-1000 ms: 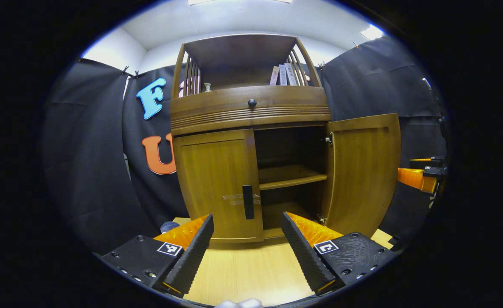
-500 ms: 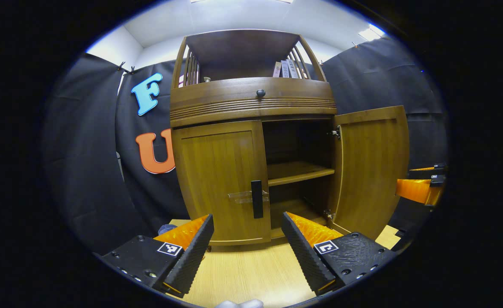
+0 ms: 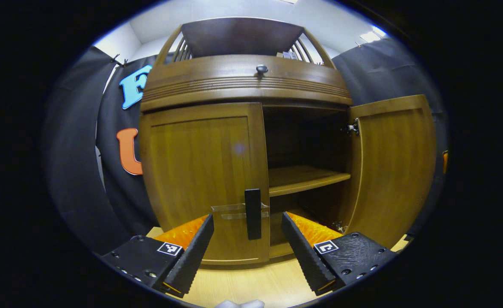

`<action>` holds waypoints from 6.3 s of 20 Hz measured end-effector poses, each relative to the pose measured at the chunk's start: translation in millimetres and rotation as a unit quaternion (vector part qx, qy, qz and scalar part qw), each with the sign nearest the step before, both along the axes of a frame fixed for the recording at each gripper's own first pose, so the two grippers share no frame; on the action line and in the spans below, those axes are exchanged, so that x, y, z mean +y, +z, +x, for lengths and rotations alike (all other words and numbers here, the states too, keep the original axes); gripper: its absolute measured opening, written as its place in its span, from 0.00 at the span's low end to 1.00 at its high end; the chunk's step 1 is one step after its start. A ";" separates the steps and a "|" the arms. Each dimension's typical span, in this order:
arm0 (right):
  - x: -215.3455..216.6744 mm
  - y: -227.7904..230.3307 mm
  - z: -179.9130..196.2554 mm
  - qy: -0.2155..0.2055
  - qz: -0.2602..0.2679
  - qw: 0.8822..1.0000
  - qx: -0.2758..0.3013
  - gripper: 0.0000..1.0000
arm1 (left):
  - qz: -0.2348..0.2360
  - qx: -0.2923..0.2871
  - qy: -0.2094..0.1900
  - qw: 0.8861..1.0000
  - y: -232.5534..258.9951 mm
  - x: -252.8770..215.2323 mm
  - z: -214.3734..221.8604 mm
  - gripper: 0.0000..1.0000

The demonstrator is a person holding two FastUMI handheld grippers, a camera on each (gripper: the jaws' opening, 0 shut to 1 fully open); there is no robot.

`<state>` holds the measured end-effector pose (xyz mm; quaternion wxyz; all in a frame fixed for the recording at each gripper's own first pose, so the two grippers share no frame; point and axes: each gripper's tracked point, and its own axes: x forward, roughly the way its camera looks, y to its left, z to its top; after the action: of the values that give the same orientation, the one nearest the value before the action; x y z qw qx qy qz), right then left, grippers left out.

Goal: Open the right door of the double-door shoe cabinet with the right hand, and open the left door with the left hand.

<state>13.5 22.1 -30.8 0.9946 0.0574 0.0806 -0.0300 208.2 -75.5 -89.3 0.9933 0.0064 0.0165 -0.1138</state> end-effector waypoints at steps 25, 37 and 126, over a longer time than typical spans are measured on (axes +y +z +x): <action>-40.5 -13.7 -8.5 -0.039 -0.032 0.998 0.033 1.00 | -0.006 0.029 0.014 0.999 -51.6 -31.6 106.5 0.35; -45.5 -11.0 -21.8 -0.024 -0.027 0.999 0.026 1.00 | -0.021 0.043 -0.007 0.999 -54.6 -17.4 64.5 0.20; 104.4 -29.9 8.9 0.158 -0.022 0.987 0.029 1.00 | -0.015 0.016 0.171 0.985 9.6 298.0 -162.9 0.94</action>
<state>22.4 126.5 -60.7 0.9851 0.0216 0.1172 0.1241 45.3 222.5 -79.8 0.9978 -0.0133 0.0311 0.0569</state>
